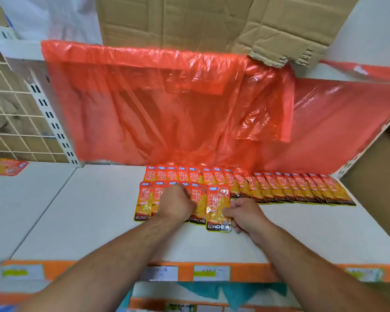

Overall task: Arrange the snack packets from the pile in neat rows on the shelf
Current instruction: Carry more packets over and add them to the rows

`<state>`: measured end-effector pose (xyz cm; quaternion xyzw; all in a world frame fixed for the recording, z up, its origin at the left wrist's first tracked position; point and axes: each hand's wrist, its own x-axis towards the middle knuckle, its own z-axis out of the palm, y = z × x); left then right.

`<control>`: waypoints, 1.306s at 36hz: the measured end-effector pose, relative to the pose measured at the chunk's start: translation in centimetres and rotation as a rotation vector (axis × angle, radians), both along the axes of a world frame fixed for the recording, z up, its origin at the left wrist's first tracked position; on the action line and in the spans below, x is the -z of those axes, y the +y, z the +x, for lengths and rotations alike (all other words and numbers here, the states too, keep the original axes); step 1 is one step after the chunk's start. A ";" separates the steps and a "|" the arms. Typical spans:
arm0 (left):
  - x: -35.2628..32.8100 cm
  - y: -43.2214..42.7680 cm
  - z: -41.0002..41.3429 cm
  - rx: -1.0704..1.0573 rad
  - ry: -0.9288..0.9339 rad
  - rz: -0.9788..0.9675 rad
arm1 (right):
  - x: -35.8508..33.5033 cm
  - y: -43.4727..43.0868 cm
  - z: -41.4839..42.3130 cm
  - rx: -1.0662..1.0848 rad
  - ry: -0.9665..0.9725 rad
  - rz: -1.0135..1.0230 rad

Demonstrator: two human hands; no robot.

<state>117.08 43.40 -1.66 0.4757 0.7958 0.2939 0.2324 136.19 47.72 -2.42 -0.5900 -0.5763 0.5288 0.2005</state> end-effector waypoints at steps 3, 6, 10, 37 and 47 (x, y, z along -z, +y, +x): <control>-0.1 0.2 0.7 -0.036 0.051 -0.007 | -0.1 0.3 0.5 -0.054 0.002 0.005; 0.0 0.4 1.3 -0.068 0.096 -0.031 | -0.1 0.6 1.0 -0.086 0.026 -0.009; 0.1 0.5 2.0 -0.112 0.152 -0.077 | 0.1 0.9 1.4 -0.102 0.082 -0.050; -1.4 0.5 2.2 0.059 0.392 -0.151 | -1.1 2.9 -0.1 0.006 0.019 -0.070; -1.8 0.0 0.4 0.145 0.539 0.014 | -1.6 2.3 -1.5 -0.087 -0.498 0.232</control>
